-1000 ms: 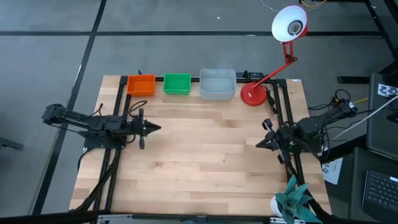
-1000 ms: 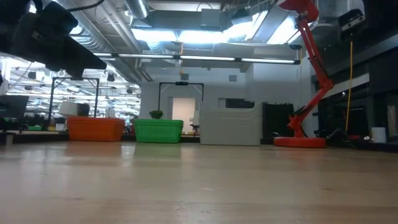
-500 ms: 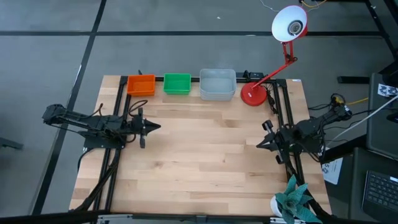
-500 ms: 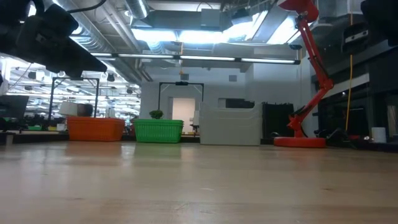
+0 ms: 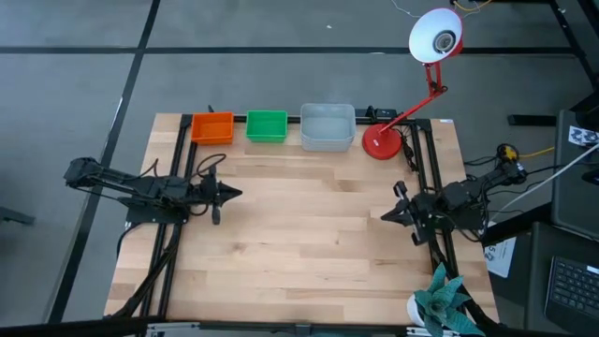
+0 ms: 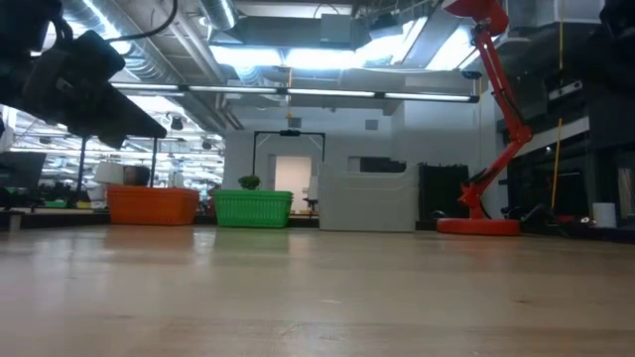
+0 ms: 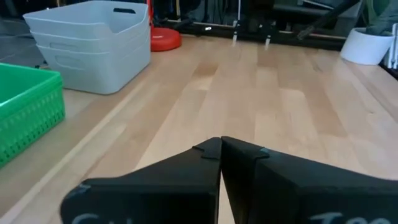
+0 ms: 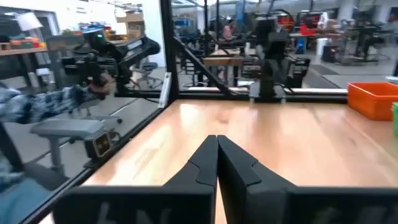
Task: Stack baskets by color
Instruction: Return to Home Position
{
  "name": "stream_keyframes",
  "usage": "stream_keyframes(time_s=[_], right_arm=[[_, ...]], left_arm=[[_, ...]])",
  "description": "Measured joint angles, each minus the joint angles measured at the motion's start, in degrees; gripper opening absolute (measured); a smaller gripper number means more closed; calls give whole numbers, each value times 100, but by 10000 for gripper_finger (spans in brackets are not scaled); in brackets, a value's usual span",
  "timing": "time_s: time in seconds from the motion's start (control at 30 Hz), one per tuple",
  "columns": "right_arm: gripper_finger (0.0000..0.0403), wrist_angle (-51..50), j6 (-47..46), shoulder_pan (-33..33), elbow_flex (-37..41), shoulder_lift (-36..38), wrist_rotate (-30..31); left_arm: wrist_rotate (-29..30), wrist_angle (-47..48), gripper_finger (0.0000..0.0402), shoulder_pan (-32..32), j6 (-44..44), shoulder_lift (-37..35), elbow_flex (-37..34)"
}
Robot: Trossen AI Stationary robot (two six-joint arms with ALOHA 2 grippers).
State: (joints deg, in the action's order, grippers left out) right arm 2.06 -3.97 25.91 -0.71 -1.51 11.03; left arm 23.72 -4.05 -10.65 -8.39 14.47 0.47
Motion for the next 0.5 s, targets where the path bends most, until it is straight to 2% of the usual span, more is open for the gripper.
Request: stream_keyframes(time_s=[0.5], right_arm=[[7, -39, 293, -2, -20, 16, -106]], left_arm=[[-2, 20, 13, 2, -159, 19, 2]])
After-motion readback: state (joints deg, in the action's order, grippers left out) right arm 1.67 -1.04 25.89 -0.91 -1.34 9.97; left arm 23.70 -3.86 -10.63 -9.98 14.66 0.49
